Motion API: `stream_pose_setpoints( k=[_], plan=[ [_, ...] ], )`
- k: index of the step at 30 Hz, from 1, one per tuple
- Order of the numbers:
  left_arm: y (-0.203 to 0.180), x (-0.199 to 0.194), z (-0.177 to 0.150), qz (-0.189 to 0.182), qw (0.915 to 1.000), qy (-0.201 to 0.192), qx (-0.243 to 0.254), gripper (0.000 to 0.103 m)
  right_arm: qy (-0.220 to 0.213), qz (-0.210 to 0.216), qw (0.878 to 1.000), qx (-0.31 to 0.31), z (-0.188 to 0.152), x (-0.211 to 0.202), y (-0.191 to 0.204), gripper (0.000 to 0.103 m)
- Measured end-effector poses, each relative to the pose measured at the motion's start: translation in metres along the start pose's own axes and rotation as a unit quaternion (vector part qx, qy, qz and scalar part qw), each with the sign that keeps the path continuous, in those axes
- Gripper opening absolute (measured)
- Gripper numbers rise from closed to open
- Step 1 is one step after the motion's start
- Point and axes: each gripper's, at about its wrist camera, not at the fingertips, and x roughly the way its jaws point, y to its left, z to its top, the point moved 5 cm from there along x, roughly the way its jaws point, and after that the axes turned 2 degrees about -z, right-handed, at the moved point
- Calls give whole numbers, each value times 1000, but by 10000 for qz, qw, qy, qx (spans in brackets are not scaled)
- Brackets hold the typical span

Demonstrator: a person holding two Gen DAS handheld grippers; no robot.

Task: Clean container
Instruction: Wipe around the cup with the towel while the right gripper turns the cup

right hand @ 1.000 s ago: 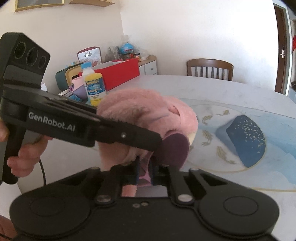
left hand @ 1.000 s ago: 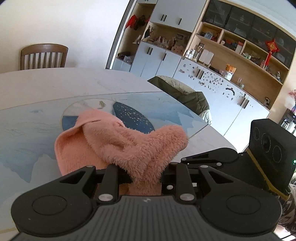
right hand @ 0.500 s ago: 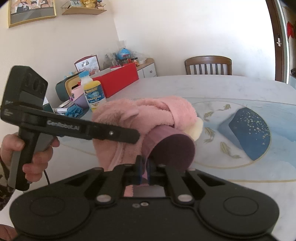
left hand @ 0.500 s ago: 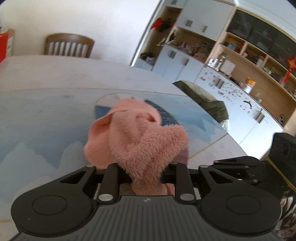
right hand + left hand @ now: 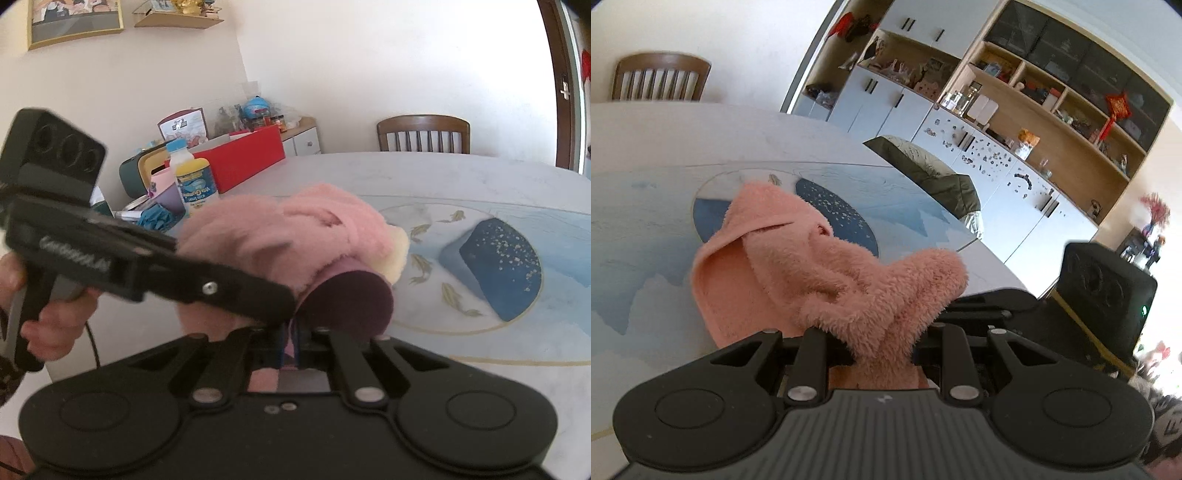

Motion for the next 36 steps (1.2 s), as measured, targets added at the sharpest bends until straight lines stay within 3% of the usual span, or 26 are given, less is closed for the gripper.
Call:
stream_pose_setpoints(
  k=[6,10,12,16,20,24,29,32,36],
  plan=[
    [13,0,4,135,9996,-104,-234,23,-38,88,9999,52,-2,-4,-6,3],
    [32,1,8,508,9978,-207,-372,23,-46,142,9999,24,-4,-7,-5,2],
    [46,5,9,905,9947,-210,-450,23,-65,156,9999,33,-5,-8,-5,2],
    [74,4,6,1226,9882,-170,-906,23,-92,96,9998,126,-6,-13,-11,2],
    [70,-4,6,1071,9904,-326,-811,23,-160,115,9995,251,-7,-20,-19,2],
    [35,-15,13,427,9974,-485,-304,23,-201,123,9992,331,-8,-23,-26,2],
    [-19,1,6,-192,9987,-105,456,23,-194,198,9990,354,-12,-24,-29,2],
    [-31,17,5,-378,9980,74,498,23,-187,244,9991,292,-14,-24,-28,2],
    [-30,30,8,-366,9983,182,414,23,-198,228,9992,244,-14,-24,-27,2]
  ],
)
